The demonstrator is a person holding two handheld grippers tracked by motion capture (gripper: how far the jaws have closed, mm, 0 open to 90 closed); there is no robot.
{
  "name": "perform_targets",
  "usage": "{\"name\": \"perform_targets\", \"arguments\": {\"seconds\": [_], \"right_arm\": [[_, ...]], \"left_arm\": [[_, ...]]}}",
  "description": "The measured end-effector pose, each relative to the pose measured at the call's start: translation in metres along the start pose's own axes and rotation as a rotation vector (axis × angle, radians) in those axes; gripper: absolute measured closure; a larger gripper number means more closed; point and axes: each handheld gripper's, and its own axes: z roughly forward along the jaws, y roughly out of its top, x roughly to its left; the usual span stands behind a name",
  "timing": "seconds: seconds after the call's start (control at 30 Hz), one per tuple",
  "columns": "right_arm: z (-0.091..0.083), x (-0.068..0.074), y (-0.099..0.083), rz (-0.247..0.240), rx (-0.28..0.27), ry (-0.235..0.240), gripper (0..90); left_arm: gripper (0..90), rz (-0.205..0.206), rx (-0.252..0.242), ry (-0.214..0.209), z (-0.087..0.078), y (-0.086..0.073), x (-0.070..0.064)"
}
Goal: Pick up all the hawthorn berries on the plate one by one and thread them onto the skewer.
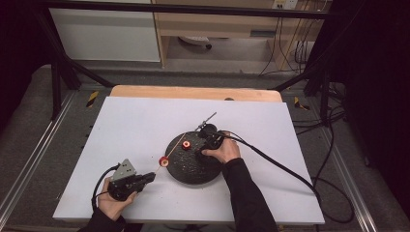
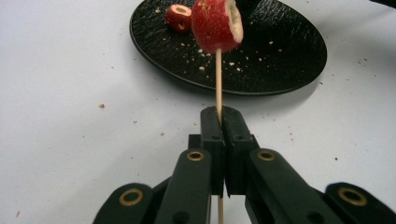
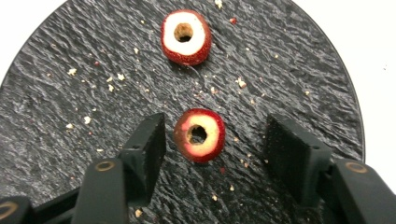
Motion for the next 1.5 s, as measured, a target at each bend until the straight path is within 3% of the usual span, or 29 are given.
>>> {"name": "perform_targets", "arguments": {"seconds": [0.23, 0.57, 0.87, 1.17, 1.5], "right_arm": [[0.003, -0.002, 0.002, 0.009, 0.001, 0.049, 50.9], [0.005, -0.004, 0.002, 0.025, 0.022, 0.066, 61.7], [-0.002, -0.003, 0.002, 0.030, 0.009, 0.070, 62.6], [-0.023, 0.007, -0.001, 0.047, -0.065, 0.069, 62.7], [-0.042, 0.016, -0.020, 0.099, -0.210, 0.083, 62.8]], "left_arm": [[88.1, -0.004, 0.001, 0.013, 0.001, -0.001, 0.000], [88.1, -0.004, 0.008, 0.016, 0.001, -0.001, -0.001], [88.0, -0.005, 0.017, 0.013, 0.001, -0.002, -0.001], [88.0, -0.006, 0.009, 0.013, 0.001, -0.001, -0.003], [88.1, -0.003, 0.017, 0.009, 0.003, -0.001, -0.006]]}}
